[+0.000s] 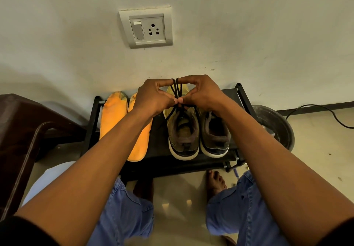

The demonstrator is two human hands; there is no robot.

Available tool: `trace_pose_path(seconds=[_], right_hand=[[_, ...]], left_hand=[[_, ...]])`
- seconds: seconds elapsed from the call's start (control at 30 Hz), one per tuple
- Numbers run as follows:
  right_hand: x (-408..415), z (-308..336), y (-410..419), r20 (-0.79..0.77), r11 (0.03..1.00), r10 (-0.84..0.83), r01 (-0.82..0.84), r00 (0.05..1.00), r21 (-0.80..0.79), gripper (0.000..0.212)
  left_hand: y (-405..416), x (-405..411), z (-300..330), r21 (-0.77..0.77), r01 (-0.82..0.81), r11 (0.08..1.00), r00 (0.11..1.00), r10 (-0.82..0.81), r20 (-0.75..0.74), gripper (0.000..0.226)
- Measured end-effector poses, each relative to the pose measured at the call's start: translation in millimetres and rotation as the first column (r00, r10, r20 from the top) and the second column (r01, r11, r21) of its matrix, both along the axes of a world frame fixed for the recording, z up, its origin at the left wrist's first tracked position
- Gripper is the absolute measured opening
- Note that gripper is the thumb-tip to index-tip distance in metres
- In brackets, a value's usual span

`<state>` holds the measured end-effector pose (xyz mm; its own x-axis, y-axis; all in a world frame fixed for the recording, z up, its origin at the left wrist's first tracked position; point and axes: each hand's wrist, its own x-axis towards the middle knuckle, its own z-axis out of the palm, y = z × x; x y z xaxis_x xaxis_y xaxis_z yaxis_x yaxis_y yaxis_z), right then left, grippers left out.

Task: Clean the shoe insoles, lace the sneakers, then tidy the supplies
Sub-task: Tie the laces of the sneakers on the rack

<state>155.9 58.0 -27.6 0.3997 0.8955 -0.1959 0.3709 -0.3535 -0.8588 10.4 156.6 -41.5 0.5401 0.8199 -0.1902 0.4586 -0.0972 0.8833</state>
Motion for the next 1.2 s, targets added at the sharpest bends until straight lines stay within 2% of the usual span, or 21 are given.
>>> trace_pose_path(seconds=[0.2, 0.33, 0.43, 0.57, 0.7, 0.83, 0.93, 1.03, 1.13, 1.2], right_hand=[[0.0, -2.0, 1.7, -0.053, 0.990, -0.134, 0.131, 0.990, -0.049, 0.034], [-4.1, 1.8, 1.2, -0.107, 0.995, -0.101, 0.100, 0.989, -0.022, 0.015], [-1.8, 0.3, 2.4, -0.102, 0.996, -0.088, 0.086, 0.991, -0.026, 0.008], [1.5, 1.5, 0.3, -0.076, 0.997, -0.064, 0.060, 0.995, -0.055, 0.003], [4.9, -0.7, 1.0, -0.008, 0.995, -0.044, 0.043, 0.999, -0.095, 0.022], [3.0, -3.2, 3.2, 0.000, 0.995, -0.068, 0.068, 0.998, -0.074, 0.016], [0.8, -4.6, 3.3, -0.034, 0.999, -0.046, 0.045, 0.998, -0.024, 0.011], [-0.1, -5.5, 4.1, 0.002, 1.000, -0.011, 0.011, 1.000, 0.008, 0.008], [-1.4, -5.5, 4.5, 0.049, 1.000, 0.016, -0.016, 0.999, 0.017, 0.010], [-1.1, -5.4, 4.5, 0.046, 1.000, 0.009, -0.010, 0.999, 0.023, 0.014]], left_hand=[[-0.1, -0.8, -1.6, 0.015, -0.041, 0.999, 0.998, 0.042, -0.053, 0.057], [-1.9, -1.9, -1.2, 0.033, -0.053, 0.998, 0.996, 0.055, -0.066, 0.068], [-3.1, -2.7, 1.8, 0.147, 0.009, 0.989, 0.996, 0.003, -0.085, 0.066], [-8.9, -2.9, 8.4, 0.312, 0.121, 0.942, 0.990, -0.091, -0.111, 0.068], [-12.1, -3.0, 9.5, 0.431, 0.237, 0.871, 0.971, -0.192, -0.146, 0.070], [-13.5, -3.5, 9.2, 0.472, 0.281, 0.836, 0.959, -0.230, -0.163, 0.076], [-9.0, -2.5, 6.2, 0.377, 0.227, 0.898, 0.971, -0.177, -0.162, 0.078], [-8.6, -0.1, 9.0, 0.078, 0.119, 0.990, 0.984, -0.107, -0.144, 0.065], [-12.4, 3.9, 8.2, -0.224, 0.002, 0.975, 0.998, -0.018, -0.068, 0.051], [-14.0, 6.5, 6.4, -0.348, -0.042, 0.937, 0.999, 0.046, 0.002, 0.041]])
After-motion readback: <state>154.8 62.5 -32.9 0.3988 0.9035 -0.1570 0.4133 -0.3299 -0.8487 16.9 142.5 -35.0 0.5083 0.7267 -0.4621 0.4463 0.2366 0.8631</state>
